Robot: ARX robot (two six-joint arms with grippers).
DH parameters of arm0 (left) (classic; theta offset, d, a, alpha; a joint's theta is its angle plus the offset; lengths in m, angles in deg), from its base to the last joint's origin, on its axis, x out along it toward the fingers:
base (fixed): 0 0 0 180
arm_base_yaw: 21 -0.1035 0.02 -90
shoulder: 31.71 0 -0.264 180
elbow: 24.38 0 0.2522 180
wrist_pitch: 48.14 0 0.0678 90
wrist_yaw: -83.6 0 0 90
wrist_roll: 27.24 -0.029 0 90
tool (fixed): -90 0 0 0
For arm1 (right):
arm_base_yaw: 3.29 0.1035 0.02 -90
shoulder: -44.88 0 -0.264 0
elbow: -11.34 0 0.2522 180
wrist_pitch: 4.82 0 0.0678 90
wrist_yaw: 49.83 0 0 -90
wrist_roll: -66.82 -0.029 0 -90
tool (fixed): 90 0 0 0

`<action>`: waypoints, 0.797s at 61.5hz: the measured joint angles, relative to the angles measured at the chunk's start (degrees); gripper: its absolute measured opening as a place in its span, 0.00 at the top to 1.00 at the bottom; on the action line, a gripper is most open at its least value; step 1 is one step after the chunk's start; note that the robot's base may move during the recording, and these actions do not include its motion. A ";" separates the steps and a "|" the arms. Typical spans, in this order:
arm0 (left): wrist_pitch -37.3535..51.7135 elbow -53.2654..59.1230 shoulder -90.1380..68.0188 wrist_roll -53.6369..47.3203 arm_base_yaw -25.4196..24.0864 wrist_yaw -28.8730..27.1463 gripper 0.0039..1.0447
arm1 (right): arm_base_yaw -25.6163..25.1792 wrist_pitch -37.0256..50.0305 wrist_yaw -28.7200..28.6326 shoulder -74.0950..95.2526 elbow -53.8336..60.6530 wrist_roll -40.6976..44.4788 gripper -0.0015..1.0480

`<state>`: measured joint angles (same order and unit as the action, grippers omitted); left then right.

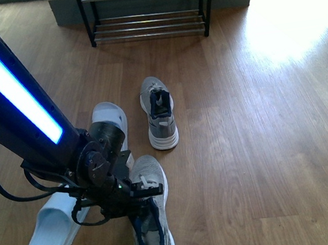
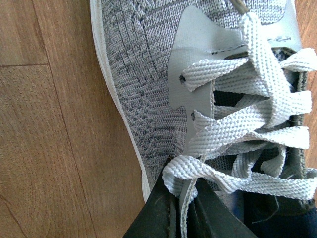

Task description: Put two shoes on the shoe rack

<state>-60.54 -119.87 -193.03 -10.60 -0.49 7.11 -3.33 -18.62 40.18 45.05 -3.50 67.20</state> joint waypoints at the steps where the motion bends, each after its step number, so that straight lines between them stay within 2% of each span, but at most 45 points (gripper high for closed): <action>1: 0.00 0.02 0.00 0.00 -0.02 -0.17 0.99 | 0.00 0.00 0.00 0.00 0.00 0.02 0.09; 7: 0.48 1.03 0.87 0.11 -0.26 -1.68 0.99 | 0.00 0.00 -0.02 0.00 0.00 0.00 0.09; 18: 2.47 7.78 7.56 -1.07 -2.51 -9.51 0.99 | 0.00 0.00 0.00 0.00 0.00 0.00 0.09; 25: 5.53 15.52 18.34 -3.26 -5.55 -16.87 0.99 | 0.00 0.00 -0.02 0.00 0.00 0.00 0.09; 41: 13.97 31.39 43.10 -7.78 -9.25 -26.05 0.99 | 0.00 0.00 0.00 0.00 0.00 0.00 0.09; 49: 17.44 40.65 57.48 -10.78 -10.51 -33.05 0.99 | 0.00 0.00 -0.02 0.00 0.00 0.02 0.09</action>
<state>-43.10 -79.22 -135.54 -21.37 -11.00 -25.93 -3.33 -18.62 40.16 45.05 -3.50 67.23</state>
